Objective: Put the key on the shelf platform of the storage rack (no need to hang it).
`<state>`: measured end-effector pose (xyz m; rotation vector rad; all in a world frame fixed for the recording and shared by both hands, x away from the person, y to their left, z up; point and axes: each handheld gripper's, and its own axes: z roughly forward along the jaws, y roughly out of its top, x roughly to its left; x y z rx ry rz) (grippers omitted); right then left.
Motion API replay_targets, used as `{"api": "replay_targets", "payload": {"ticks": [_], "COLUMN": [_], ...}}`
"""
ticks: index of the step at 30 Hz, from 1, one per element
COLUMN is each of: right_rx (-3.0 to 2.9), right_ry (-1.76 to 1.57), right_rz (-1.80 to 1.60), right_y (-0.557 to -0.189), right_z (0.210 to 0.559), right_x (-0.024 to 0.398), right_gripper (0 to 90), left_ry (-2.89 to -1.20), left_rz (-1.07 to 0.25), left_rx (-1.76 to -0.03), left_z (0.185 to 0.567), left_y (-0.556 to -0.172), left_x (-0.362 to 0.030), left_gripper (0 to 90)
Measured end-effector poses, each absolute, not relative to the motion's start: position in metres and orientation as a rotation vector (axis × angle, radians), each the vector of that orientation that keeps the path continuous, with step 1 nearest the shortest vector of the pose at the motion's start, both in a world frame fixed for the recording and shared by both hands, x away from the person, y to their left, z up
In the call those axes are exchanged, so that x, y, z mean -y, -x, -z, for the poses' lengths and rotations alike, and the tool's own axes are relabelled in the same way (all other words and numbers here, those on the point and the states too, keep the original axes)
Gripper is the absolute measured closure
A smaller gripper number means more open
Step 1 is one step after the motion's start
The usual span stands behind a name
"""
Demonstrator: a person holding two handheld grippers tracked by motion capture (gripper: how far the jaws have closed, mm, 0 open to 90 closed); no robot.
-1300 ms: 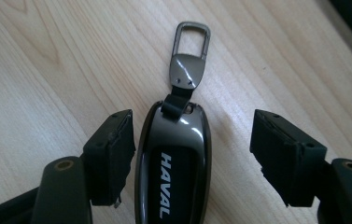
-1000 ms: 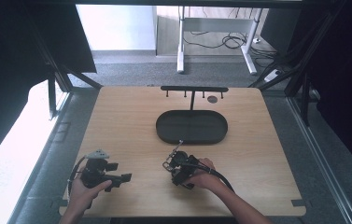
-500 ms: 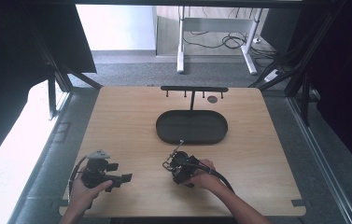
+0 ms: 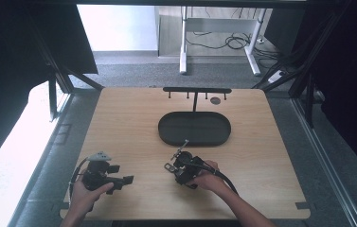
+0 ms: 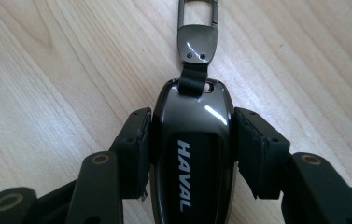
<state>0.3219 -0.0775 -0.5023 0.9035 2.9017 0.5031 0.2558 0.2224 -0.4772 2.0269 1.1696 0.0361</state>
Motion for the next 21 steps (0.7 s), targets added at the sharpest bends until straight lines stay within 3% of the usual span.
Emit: {"api": "replay_targets", "payload": {"ticks": [21], "right_rx": [-2.813], "right_ry": [-0.972], "right_rz": [-0.756], "right_y": [-0.332], "right_z": [0.451], "right_x": [0.095], "right_gripper": [49.4], "left_ry": [-2.027], "left_rz": [-0.037], "left_rx": [-1.171], "left_z": [0.478], "left_y": [-0.256], "left_x": [-0.222], "left_gripper": [19.6]}}
